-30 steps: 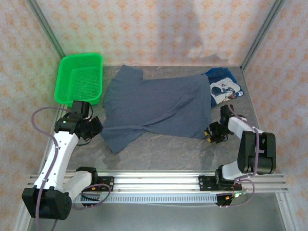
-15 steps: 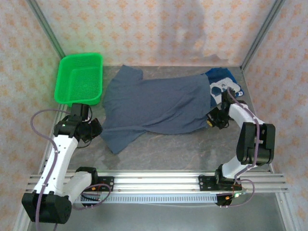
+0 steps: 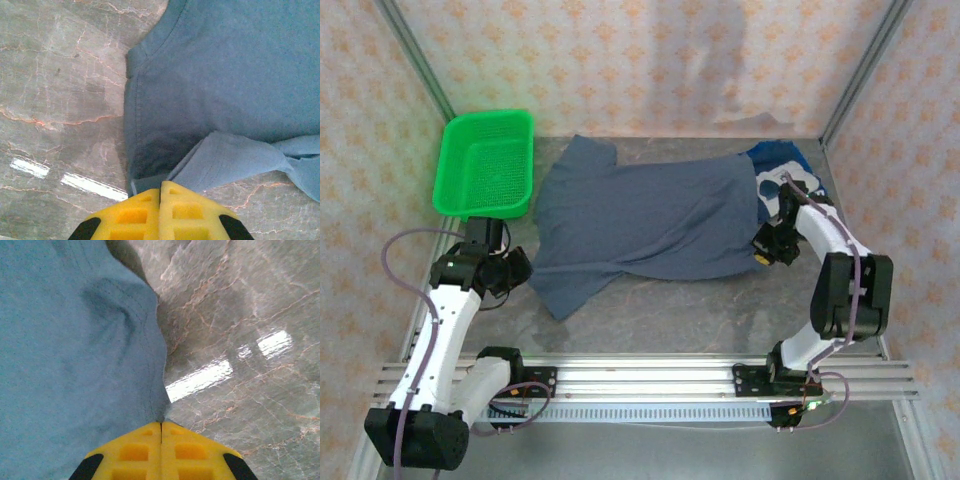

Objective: Fold and stack the t-shirts

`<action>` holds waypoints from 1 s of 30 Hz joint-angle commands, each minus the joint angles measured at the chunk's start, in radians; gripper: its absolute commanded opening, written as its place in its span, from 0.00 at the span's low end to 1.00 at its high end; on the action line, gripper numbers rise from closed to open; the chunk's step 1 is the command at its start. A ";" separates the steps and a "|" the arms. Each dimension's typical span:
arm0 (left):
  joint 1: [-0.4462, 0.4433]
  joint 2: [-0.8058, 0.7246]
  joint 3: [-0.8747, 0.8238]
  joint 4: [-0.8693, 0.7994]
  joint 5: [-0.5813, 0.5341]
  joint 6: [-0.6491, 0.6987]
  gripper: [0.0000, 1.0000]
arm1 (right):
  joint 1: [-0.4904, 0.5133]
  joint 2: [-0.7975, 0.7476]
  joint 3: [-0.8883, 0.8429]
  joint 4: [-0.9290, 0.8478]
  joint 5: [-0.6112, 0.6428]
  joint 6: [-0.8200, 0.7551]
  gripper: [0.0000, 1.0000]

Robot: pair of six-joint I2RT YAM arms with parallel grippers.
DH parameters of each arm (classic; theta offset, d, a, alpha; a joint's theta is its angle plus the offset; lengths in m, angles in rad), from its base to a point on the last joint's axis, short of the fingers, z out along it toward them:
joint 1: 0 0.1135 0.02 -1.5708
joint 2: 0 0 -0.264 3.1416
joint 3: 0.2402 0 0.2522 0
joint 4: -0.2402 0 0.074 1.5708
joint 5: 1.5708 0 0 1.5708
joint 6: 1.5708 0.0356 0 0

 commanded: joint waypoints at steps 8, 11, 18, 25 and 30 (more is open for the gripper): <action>0.012 -0.034 0.020 -0.035 -0.023 0.024 0.00 | 0.152 0.039 0.141 -0.147 0.304 -0.178 0.00; 0.012 -0.039 0.024 -0.067 -0.072 0.011 0.00 | 0.226 0.056 0.175 -0.170 0.347 -0.234 0.00; 0.012 -0.039 0.009 -0.089 -0.096 -0.014 0.00 | 0.427 0.207 0.252 -0.208 0.485 -0.325 0.00; 0.012 -0.041 -0.006 -0.108 -0.081 -0.034 0.00 | 0.563 0.336 0.333 -0.161 0.521 -0.369 0.00; 0.012 -0.045 -0.031 -0.110 -0.069 -0.054 0.00 | 0.573 0.352 0.329 -0.082 0.425 -0.346 0.02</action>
